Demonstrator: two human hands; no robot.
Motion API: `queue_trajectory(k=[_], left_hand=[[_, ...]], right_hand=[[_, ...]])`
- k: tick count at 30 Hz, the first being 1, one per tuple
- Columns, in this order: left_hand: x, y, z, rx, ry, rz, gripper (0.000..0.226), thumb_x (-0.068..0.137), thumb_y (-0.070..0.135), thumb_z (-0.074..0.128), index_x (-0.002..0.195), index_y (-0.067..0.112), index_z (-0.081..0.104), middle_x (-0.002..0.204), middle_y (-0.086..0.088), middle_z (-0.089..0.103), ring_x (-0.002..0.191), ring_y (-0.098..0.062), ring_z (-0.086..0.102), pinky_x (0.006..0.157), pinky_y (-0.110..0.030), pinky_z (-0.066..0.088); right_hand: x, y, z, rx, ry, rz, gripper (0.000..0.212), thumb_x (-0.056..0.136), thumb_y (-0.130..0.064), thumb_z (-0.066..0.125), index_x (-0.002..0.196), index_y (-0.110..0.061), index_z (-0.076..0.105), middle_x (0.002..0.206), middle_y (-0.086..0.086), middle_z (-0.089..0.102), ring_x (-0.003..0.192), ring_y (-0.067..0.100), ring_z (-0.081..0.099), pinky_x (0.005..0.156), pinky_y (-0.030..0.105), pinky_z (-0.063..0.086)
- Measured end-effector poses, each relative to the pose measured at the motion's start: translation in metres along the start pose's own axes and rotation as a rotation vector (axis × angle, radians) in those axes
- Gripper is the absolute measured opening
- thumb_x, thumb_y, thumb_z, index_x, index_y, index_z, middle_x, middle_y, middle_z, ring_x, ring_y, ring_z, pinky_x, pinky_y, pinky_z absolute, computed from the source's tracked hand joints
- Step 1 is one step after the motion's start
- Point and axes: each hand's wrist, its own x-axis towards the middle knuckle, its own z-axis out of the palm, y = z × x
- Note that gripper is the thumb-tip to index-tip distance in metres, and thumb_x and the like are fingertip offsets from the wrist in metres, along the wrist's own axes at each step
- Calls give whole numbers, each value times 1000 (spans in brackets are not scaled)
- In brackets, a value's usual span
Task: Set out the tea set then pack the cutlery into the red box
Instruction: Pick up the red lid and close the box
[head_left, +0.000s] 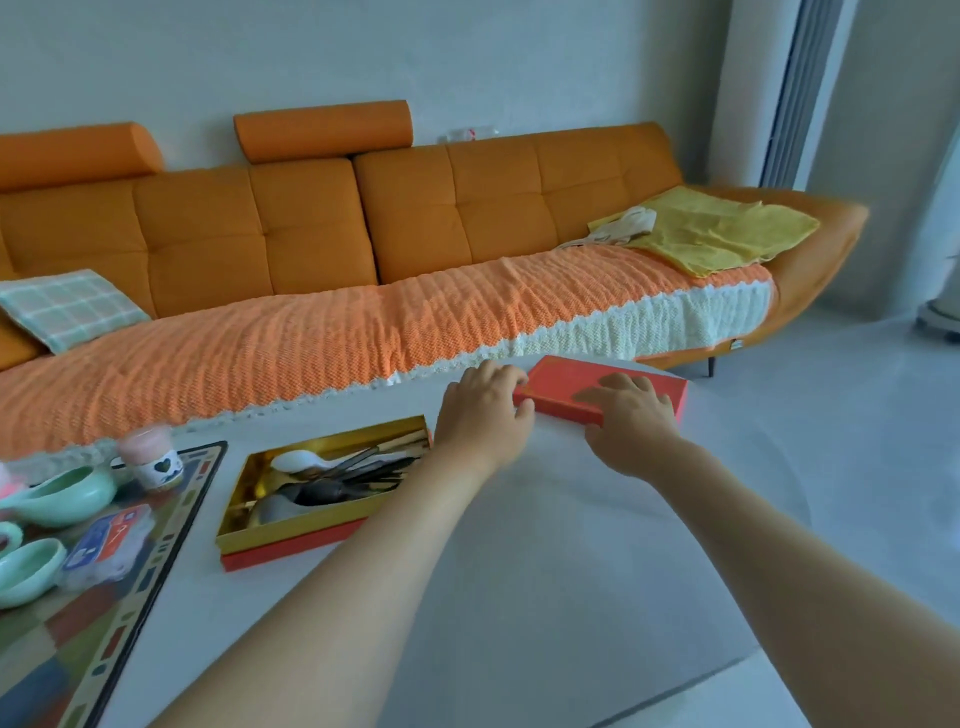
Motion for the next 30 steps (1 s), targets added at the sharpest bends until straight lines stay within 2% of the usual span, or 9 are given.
queue_trajectory(k=[4,7,9,14,16,18,22,26,30], left_hand=[[31,10,36,-49,-194,-142,50,98,37,44,144,19,40,145,-5,39,132,-25,38,106,-40,34],[46,5,57,-102,-359,-280,66,96,48,44,154,22,24,153,-8,29,140,-28,29,111,-44,31],[53,3,66,-154,-385,-331,70,94,52,46,154,24,24,152,-8,32,140,-29,31,112,-44,32],[55,4,63,-366,-163,-433,51,91,42,53,138,24,49,138,-6,45,124,-23,48,95,-33,41],[51,2,51,-354,-76,-400,41,92,35,53,131,23,56,132,-5,44,123,-22,47,98,-33,41],[45,-2,35,-340,17,-359,36,92,30,53,127,23,60,127,-4,44,121,-21,46,98,-31,39],[22,-20,-7,-362,147,-371,32,94,27,52,124,23,63,123,0,44,112,-18,51,88,-26,39],[-19,-52,-48,-366,183,-391,34,95,31,50,126,24,62,119,5,39,118,-19,47,98,-33,40],[-70,-88,-88,-380,191,-475,34,96,33,49,127,27,62,121,5,41,118,-17,46,99,-33,39]], right_hand=[[4,34,4,33,-58,168,59,91,-37,54,147,-40,37,157,4,26,142,31,22,111,50,28],[8,47,8,88,-85,174,58,91,-41,53,147,-38,38,157,6,25,144,30,19,113,49,27],[12,50,10,138,-86,152,57,91,-39,54,146,-34,41,156,10,26,144,33,17,118,45,21],[16,48,13,251,-33,150,59,86,-32,64,143,-30,48,152,12,34,143,32,23,120,39,18],[16,42,12,294,-10,140,62,83,-27,67,142,-28,50,150,11,37,141,30,28,117,35,21],[14,30,12,349,-1,112,62,83,-21,66,142,-28,50,150,10,38,139,29,30,116,35,23],[4,-4,12,411,-31,24,68,82,-1,55,144,-29,48,151,10,35,138,30,32,115,34,27],[-9,-51,6,475,-1,-70,66,82,5,50,139,-28,54,149,9,39,137,27,37,113,32,30],[-21,-105,2,490,-45,-163,62,85,4,48,139,-26,54,143,4,45,131,25,45,106,29,39]])
